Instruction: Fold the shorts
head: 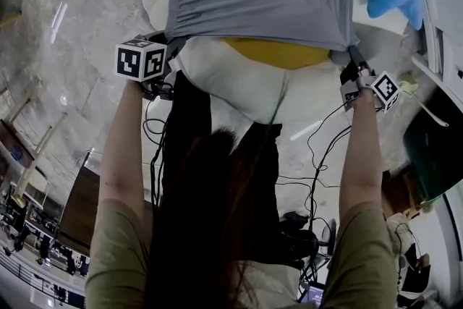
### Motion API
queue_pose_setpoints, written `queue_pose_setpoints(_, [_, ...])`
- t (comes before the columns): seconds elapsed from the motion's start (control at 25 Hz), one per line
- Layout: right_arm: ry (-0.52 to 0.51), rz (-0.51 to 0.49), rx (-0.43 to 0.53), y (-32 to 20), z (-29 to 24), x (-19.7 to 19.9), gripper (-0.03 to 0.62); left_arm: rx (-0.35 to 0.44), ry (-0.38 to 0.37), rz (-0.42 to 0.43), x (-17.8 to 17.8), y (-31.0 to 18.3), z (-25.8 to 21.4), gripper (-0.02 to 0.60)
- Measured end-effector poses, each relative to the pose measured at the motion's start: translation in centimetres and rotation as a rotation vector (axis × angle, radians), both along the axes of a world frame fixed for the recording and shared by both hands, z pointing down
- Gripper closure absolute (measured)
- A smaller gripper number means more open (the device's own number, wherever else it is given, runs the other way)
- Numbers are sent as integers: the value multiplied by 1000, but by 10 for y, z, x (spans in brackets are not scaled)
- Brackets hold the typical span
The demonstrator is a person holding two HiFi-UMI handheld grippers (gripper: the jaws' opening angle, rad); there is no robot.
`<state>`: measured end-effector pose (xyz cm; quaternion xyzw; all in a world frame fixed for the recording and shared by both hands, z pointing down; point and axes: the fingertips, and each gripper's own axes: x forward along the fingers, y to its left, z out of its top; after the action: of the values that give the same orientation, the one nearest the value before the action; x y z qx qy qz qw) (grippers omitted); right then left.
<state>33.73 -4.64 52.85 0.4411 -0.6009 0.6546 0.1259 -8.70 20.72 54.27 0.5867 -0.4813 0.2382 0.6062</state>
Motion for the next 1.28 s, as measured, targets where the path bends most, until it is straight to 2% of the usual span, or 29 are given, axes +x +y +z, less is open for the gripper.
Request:
queue_pose_setpoints(0.12, [45, -59, 1, -8, 11, -6, 578, -23, -48, 12, -1, -2, 9, 456])
queue_pose_setpoints(0.16, [72, -95, 0, -10, 13, -8, 559, -29, -60, 16, -2, -2, 11, 454])
queue_pose_setpoints(0.2, [107, -142, 1, -10, 14, -9, 527, -36, -70, 20, -1, -2, 12, 451])
queue_pose_setpoints(0.24, [142, -198, 7, -11, 12, -9, 433, -42, -77, 23, -1, -1, 13, 451])
queue_pose_setpoints(0.28, [176, -265, 26, -15, 6, -12, 325, -47, -82, 25, 0, 0, 13, 451])
queue_pose_setpoints(0.32, [211, -347, 65, -21, -3, -19, 284, -51, -86, 27, 1, 0, 14, 451])
queue_pose_setpoints(0.44, [342, -701, 291, -55, -38, -55, 284, -58, -89, 39, 3, 1, 14, 451])
queue_pose_setpoints(0.52, [422, -994, 447, -82, -41, -93, 287, -50, -84, 39, 1, 1, 15, 451])
queue_pose_setpoints(0.6, [520, -1262, 552, -112, -27, -133, 299, -39, -81, 29, -2, -2, 15, 451])
queue_pose_setpoints(0.64, [582, -1371, 573, -127, -16, -147, 310, -33, -80, 26, -3, -3, 15, 451])
queue_pose_setpoints(0.72, [690, -1536, 548, -148, 7, -162, 321, -22, -75, 31, -3, -7, 17, 451])
queue_pose_setpoints(0.84, [763, -1677, 432, -158, 36, -168, 324, -17, -62, 66, -4, -13, 22, 451])
queue_pose_setpoints(0.88, [779, -1718, 409, -159, 41, -169, 360, -16, -61, 79, -5, -15, 23, 451])
queue_pose_setpoints(0.92, [795, -1758, 398, -159, 44, -170, 388, -14, -62, 93, -6, -16, 23, 451])
queue_pose_setpoints(1.12, [806, -1948, 389, -143, 58, -166, 390, 12, -79, 151, -2, -15, 18, 451])
queue_pose_setpoints(1.28, [783, -2014, 355, -144, 60, -163, 579, 24, -106, 187, -3, -20, 13, 442])
